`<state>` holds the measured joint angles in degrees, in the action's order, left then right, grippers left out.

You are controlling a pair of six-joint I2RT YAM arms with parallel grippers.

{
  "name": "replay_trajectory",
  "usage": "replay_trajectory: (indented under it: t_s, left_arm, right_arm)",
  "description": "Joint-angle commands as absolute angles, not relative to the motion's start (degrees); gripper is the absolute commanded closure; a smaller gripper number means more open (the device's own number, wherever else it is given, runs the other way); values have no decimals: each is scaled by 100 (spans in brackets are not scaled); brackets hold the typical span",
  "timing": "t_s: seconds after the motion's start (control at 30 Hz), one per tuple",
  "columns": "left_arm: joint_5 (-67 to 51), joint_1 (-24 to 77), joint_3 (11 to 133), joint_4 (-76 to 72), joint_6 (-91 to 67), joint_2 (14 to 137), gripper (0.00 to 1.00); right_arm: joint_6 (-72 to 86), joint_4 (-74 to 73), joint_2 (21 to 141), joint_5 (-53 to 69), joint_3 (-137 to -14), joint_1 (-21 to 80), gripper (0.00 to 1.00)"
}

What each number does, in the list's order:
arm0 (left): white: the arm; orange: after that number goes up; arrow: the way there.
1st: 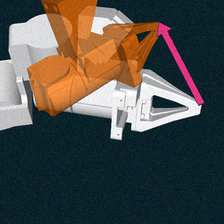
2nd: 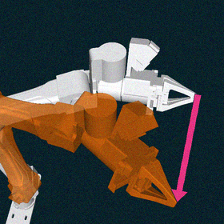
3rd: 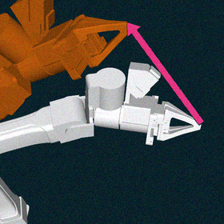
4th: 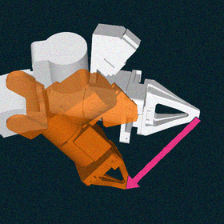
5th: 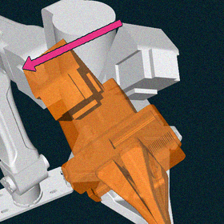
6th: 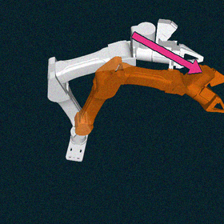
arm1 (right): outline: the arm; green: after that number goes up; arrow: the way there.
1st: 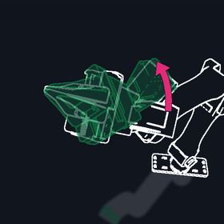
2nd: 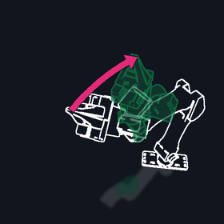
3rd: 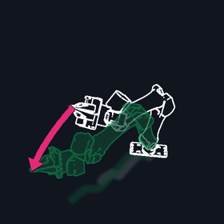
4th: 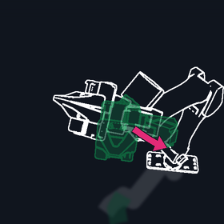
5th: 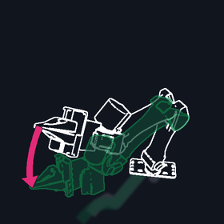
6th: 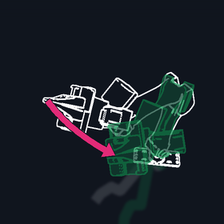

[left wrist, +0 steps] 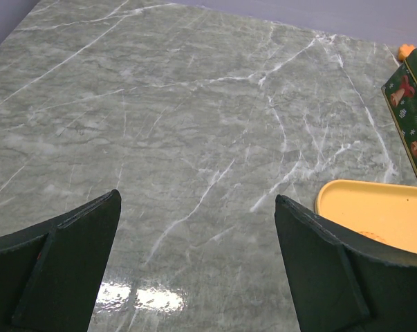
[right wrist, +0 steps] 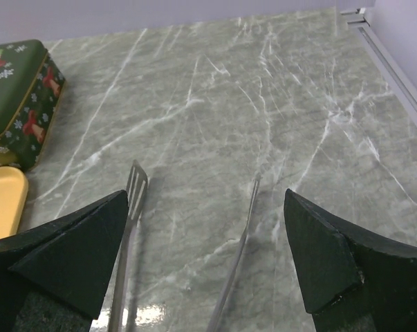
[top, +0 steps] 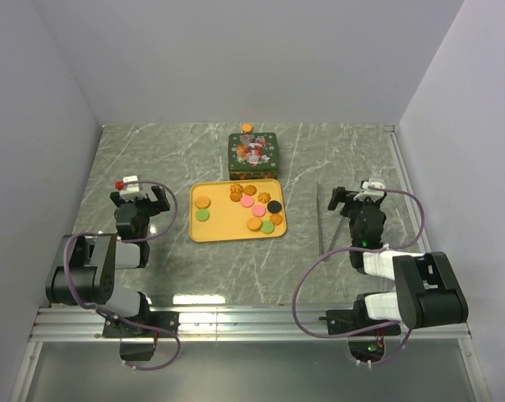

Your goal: Pack the cookies

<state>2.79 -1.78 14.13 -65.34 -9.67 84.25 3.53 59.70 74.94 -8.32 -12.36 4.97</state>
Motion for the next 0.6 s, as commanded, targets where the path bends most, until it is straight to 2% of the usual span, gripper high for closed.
replay_trajectory:
  t_s: [0.0, 0.57]
  left_arm:
    - [158, -167, 1468, -6855, -888, 8367, 1]
    - [158, -158, 1476, -6847, -888, 8376, 1]
  right_arm:
    - [299, 6468, 7453, -721, -1204, 440, 0]
    - [299, 6425, 7436, -721, -1222, 448, 0]
